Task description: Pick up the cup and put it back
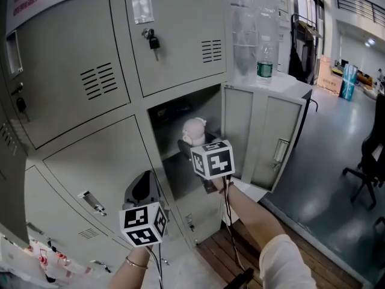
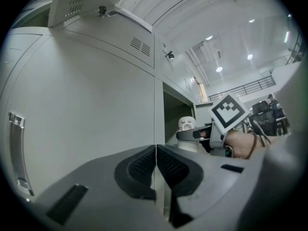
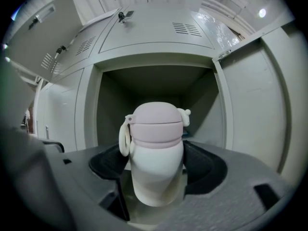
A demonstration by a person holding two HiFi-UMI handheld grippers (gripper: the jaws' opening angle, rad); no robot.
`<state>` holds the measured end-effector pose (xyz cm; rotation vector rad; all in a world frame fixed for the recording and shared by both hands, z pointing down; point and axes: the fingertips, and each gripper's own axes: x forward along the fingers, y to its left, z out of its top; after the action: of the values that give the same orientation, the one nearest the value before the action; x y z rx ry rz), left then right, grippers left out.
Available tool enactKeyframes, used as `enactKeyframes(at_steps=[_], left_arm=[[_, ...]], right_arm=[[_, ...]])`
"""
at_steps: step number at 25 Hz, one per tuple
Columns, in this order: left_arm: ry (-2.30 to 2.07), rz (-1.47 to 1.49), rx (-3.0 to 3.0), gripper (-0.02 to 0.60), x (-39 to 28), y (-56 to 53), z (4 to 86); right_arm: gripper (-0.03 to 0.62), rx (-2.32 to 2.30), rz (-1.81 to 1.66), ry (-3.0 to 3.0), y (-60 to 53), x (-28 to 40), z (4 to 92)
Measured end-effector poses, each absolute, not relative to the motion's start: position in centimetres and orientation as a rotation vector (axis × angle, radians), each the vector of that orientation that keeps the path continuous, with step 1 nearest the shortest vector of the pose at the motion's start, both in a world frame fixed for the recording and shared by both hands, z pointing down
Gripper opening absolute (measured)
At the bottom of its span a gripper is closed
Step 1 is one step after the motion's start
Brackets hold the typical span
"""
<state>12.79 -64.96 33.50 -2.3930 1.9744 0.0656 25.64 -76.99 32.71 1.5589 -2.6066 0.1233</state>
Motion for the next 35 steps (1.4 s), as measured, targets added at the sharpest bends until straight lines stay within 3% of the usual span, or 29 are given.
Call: enactKeyframes(at_steps=[35], left_arm=[[2.033,0.063,-2.360,0.009,11.6,-63.8,32.6]], right_arm=[[0.344,1.662,0.071,-2.530,-86.1,22.3,30.9]])
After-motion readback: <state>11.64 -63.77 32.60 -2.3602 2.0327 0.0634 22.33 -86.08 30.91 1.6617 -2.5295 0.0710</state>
